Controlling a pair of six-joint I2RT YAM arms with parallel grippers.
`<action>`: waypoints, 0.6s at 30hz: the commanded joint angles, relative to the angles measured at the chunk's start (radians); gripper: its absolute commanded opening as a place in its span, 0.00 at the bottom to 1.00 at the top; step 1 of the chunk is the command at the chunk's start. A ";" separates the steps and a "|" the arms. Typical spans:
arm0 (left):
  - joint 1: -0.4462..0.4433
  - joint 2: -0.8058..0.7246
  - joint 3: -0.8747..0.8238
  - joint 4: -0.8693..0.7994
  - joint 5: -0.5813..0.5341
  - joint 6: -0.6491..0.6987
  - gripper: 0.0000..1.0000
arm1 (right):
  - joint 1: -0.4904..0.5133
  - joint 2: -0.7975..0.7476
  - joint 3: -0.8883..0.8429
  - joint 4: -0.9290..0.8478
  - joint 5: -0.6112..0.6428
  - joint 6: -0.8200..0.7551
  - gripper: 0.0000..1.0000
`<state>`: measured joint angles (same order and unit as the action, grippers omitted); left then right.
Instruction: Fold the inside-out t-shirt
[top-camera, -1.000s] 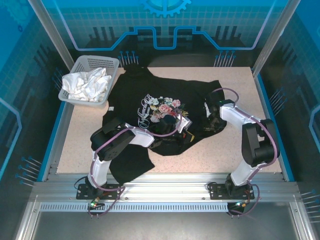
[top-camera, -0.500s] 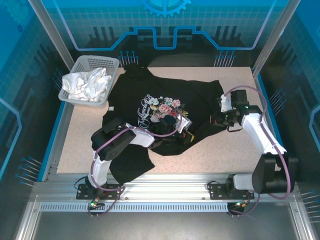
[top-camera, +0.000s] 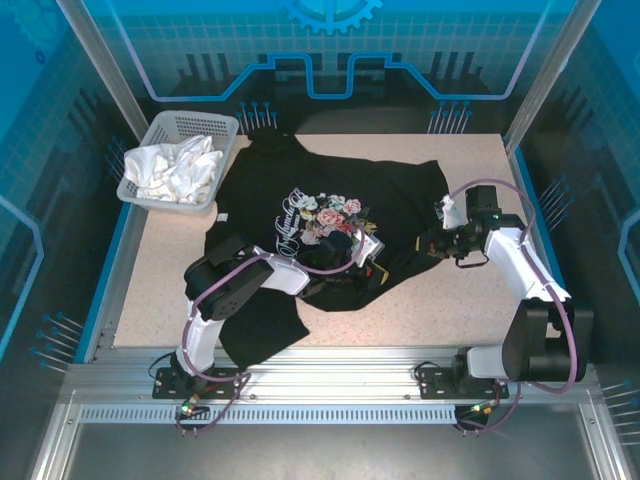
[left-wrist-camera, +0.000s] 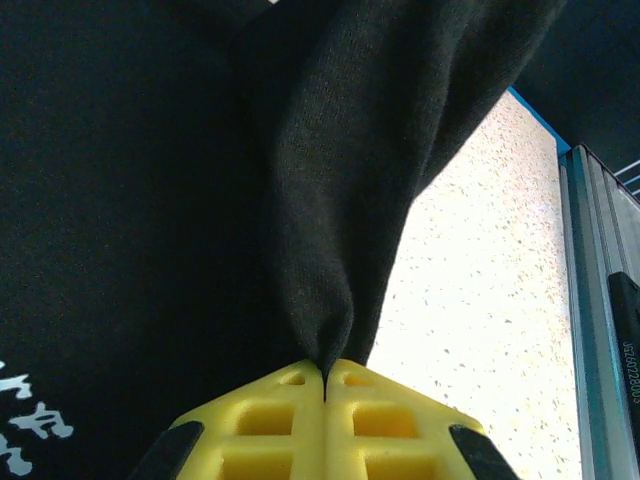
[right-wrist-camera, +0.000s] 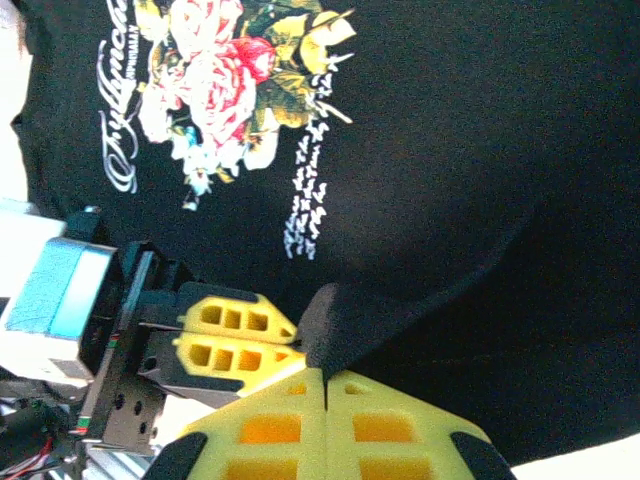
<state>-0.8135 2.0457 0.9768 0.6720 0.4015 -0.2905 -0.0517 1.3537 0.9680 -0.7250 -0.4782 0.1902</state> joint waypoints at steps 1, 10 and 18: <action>0.004 0.000 -0.006 0.024 0.022 -0.011 0.10 | -0.014 0.003 -0.009 -0.021 0.089 0.000 0.00; 0.008 -0.296 -0.157 -0.129 -0.162 -0.048 0.51 | -0.014 0.005 -0.018 0.114 0.188 0.086 0.00; 0.054 -0.733 -0.329 -0.841 -0.547 -0.257 0.56 | -0.004 -0.022 -0.019 0.162 0.251 0.083 0.00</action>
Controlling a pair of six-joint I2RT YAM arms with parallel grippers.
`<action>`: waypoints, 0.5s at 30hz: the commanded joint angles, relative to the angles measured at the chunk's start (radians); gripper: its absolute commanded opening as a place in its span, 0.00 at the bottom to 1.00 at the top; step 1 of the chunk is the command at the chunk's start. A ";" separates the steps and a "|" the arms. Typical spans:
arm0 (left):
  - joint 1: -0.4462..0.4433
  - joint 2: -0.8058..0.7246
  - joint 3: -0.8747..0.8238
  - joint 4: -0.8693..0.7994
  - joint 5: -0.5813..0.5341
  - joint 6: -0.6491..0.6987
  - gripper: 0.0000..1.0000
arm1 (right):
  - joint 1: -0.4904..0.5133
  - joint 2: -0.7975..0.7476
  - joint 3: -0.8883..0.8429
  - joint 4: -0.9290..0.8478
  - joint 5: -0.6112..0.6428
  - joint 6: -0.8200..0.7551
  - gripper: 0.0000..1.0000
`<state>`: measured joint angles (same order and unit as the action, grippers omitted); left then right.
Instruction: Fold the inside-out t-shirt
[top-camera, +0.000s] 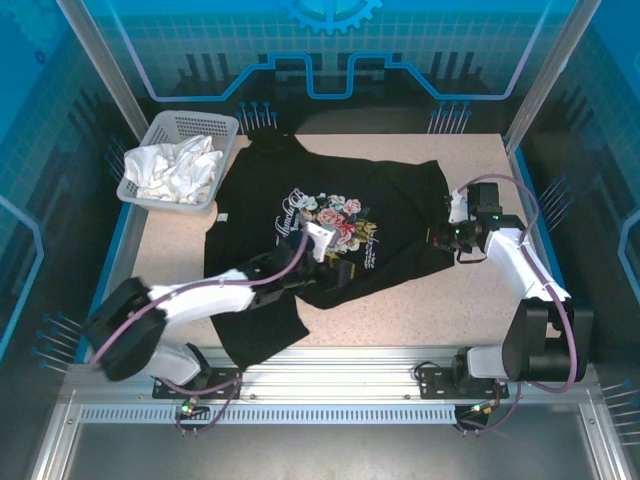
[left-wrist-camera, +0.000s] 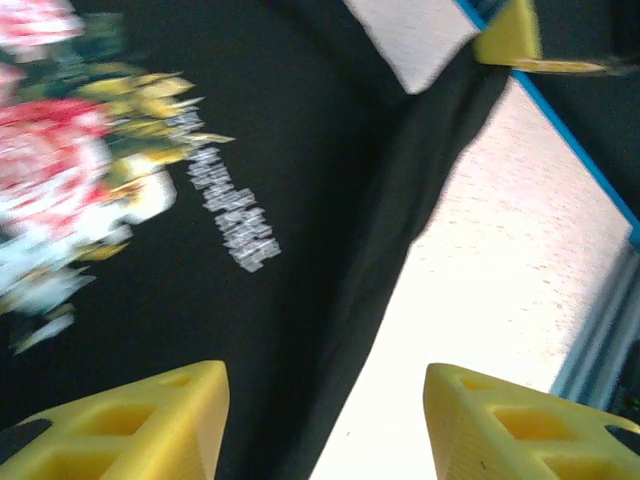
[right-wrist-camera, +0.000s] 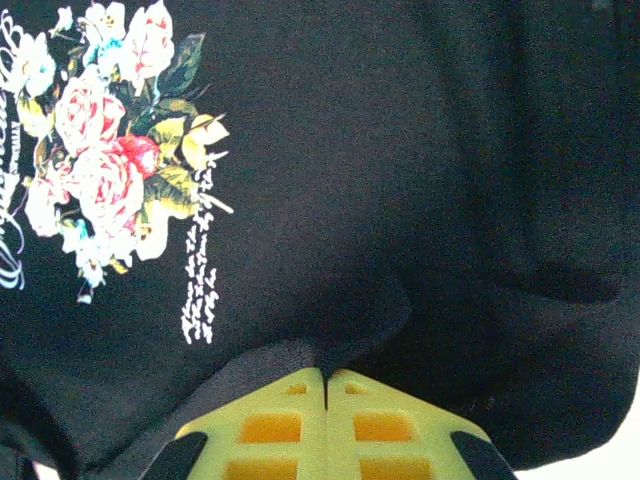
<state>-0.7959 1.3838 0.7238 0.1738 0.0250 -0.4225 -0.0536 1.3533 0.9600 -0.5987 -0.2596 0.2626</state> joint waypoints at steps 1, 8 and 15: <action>0.072 -0.105 -0.097 -0.387 -0.157 -0.161 0.58 | -0.002 -0.025 -0.011 0.037 0.033 0.010 0.00; 0.242 -0.019 -0.052 -0.356 -0.066 -0.167 0.59 | 0.003 -0.043 -0.015 0.050 0.029 0.009 0.00; 0.313 0.283 0.119 -0.300 -0.016 -0.134 0.59 | 0.003 -0.064 -0.038 0.056 0.032 0.009 0.00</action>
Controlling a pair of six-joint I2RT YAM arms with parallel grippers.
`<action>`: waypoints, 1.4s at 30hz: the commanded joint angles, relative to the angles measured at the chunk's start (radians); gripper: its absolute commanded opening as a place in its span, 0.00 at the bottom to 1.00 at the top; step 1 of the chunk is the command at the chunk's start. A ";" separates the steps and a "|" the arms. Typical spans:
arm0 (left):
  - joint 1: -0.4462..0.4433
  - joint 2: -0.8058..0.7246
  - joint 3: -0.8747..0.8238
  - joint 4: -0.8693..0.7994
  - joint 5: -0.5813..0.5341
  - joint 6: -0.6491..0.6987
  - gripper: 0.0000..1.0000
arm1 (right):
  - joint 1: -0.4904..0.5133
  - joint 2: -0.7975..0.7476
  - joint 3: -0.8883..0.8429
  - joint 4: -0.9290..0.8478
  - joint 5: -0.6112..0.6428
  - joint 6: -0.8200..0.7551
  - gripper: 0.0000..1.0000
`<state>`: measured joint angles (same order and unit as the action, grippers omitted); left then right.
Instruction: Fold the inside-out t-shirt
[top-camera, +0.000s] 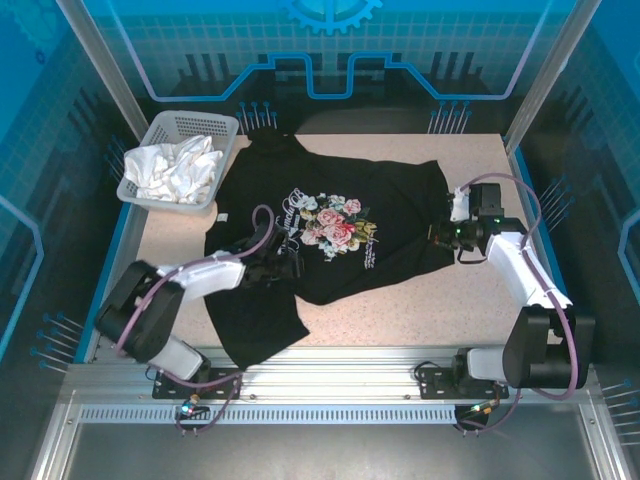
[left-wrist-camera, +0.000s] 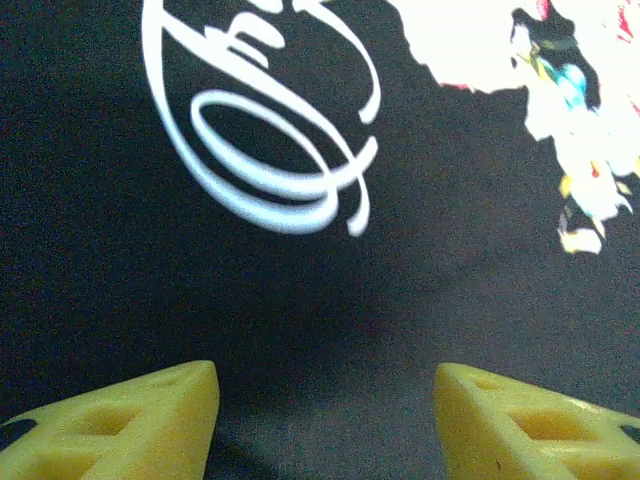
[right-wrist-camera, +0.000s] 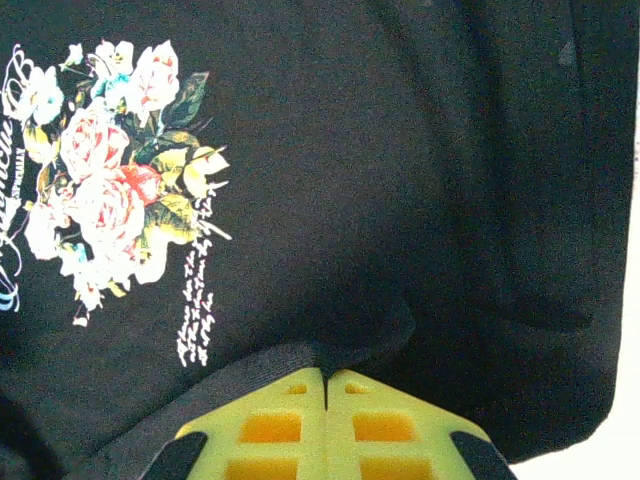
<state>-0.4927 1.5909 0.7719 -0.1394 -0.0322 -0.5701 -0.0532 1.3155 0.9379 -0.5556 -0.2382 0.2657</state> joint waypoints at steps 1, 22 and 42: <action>0.009 0.105 0.092 0.020 0.053 0.015 0.59 | 0.002 -0.029 -0.015 0.011 0.015 0.004 0.00; -0.062 0.061 0.288 -0.136 -0.020 0.125 0.64 | -0.031 -0.119 -0.053 0.010 0.049 0.024 0.00; -0.409 -0.237 -0.086 -0.509 -0.137 -0.105 0.62 | 0.007 -0.118 -0.053 0.010 0.054 0.010 0.00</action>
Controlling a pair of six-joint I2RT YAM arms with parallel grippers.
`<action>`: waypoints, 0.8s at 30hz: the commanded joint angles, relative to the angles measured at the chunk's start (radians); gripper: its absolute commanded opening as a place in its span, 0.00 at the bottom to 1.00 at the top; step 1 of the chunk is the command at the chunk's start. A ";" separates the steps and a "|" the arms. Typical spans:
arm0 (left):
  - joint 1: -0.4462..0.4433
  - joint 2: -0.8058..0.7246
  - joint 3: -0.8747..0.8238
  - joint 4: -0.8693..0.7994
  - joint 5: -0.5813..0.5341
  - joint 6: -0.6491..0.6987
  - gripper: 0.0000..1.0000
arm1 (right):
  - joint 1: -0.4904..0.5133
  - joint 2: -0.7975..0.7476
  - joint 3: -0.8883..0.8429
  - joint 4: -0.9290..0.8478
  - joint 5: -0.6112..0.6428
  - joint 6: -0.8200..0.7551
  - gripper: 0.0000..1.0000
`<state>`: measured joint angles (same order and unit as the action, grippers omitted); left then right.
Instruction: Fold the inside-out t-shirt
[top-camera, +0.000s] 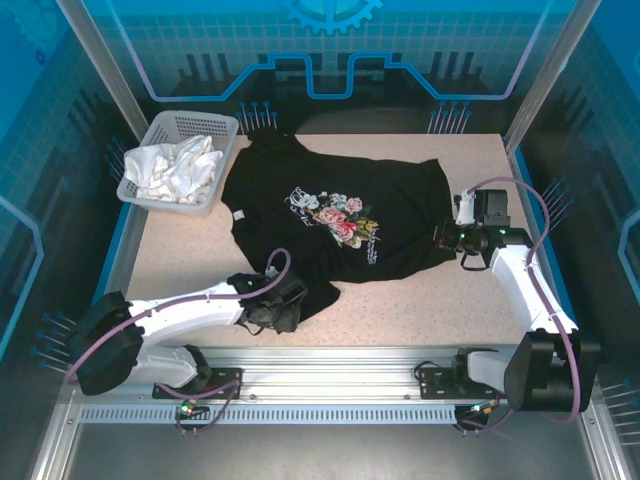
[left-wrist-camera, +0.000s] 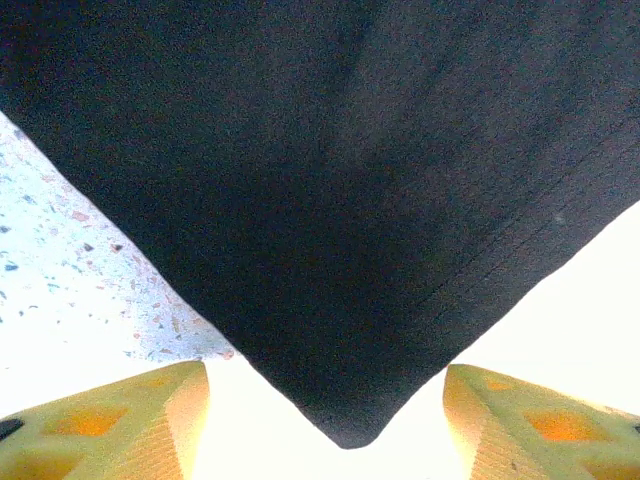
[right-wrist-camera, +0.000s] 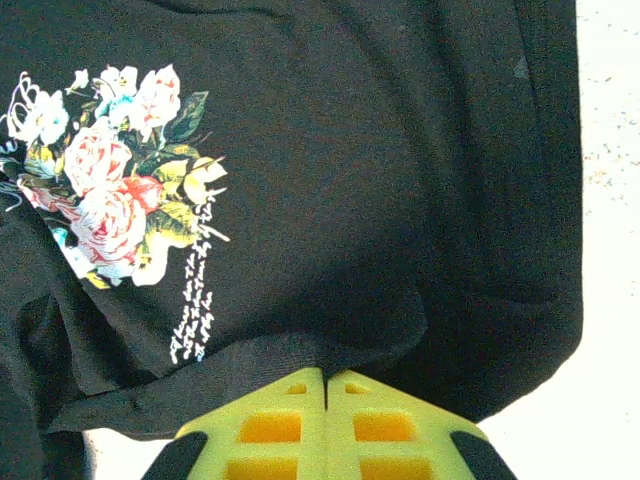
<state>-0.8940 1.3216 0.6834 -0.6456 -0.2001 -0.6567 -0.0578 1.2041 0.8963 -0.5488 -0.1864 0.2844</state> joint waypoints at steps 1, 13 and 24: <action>-0.011 0.050 0.005 0.003 0.044 -0.017 0.61 | 0.012 -0.010 -0.011 0.002 0.004 -0.008 0.00; -0.038 0.160 -0.012 0.076 0.055 -0.016 0.38 | 0.012 -0.001 -0.034 0.008 -0.008 -0.011 0.00; -0.036 -0.003 -0.054 0.039 -0.053 -0.039 0.00 | 0.013 -0.010 -0.041 0.016 -0.002 -0.005 0.00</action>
<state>-0.9215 1.3746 0.6525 -0.6067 -0.2169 -0.6754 -0.0570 1.2037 0.8692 -0.5446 -0.1867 0.2844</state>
